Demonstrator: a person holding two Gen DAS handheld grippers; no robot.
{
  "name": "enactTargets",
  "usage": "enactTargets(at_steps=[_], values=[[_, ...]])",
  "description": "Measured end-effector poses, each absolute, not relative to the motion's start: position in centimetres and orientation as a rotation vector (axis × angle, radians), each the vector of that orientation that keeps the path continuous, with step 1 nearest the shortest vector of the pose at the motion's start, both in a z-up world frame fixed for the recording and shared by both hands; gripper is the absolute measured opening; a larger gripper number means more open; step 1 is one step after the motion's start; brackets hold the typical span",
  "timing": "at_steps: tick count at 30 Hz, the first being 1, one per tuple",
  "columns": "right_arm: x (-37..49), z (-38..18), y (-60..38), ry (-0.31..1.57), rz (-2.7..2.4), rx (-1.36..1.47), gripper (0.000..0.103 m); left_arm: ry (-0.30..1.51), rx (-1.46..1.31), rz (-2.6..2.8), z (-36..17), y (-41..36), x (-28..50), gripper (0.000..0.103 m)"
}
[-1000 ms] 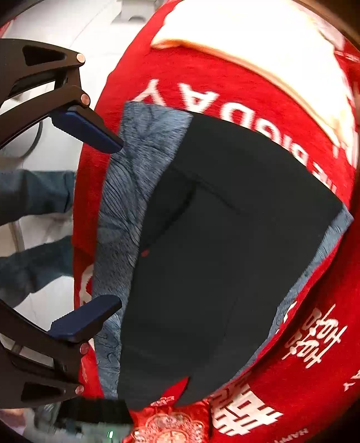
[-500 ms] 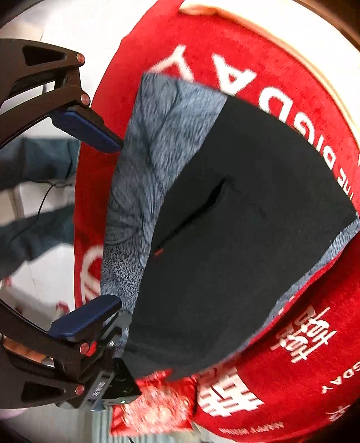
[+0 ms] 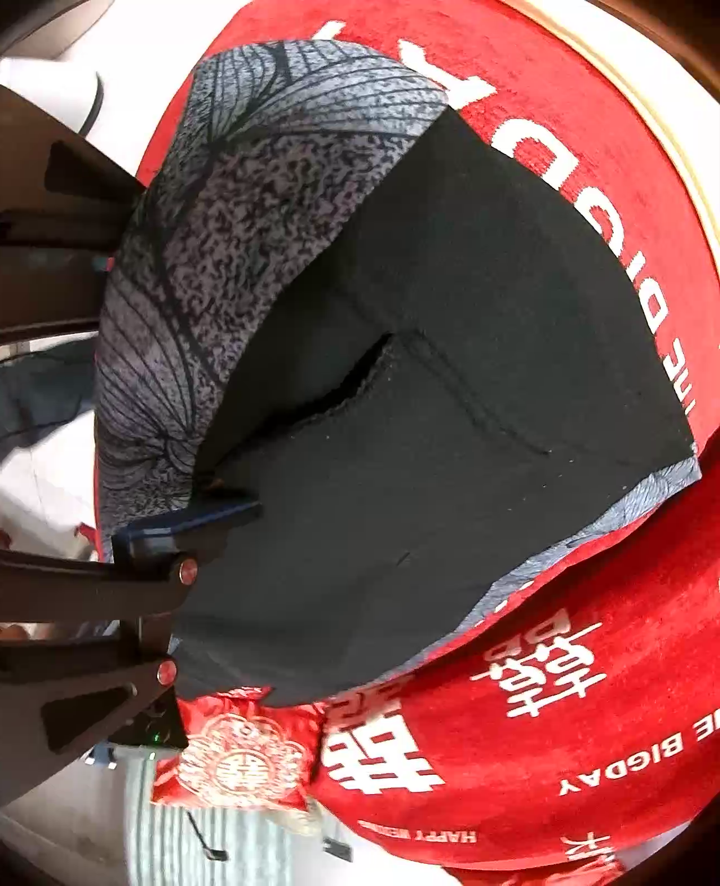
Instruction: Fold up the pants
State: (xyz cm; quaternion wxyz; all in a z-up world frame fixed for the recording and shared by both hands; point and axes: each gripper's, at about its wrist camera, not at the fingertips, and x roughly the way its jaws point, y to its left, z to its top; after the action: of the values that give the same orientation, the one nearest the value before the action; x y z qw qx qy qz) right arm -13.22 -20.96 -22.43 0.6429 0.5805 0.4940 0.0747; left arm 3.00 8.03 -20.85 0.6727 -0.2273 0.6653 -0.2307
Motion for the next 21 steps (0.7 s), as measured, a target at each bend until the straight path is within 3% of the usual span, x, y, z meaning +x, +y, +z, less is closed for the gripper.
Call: enactTargets(at_steps=[2, 5, 6, 8, 11, 21], values=[[-14.4, -23.5, -21.8, 1.104, 0.139, 1.363, 0.047, 1.507, -0.483, -0.528, -20.9, 7.9, 2.9, 0.041], [-16.1, -24.9, -23.2, 1.017, 0.093, 1.455, 0.047, 1.514, -0.455, -0.526, -21.0, 7.4, 3.1, 0.041], [-16.8, -25.6, -23.7, 0.983, 0.071, 1.521, 0.044, 1.514, -0.449, -0.521, -21.1, 7.3, 3.2, 0.04], [-17.7, -27.1, -24.7, 0.91, 0.035, 1.671, 0.01, 1.523, -0.47, -0.511, -21.3, 7.6, 3.2, 0.034], [-17.4, -26.2, -24.8, 0.894, 0.021, 1.709, 0.01, 1.534, -0.495, -0.47, -21.1, 7.8, 3.1, 0.034], [-7.3, -11.9, -29.3, 1.071, 0.163, 1.13, 0.009, 1.407, -0.5, -0.392, -13.6, 6.0, 7.3, 0.034]])
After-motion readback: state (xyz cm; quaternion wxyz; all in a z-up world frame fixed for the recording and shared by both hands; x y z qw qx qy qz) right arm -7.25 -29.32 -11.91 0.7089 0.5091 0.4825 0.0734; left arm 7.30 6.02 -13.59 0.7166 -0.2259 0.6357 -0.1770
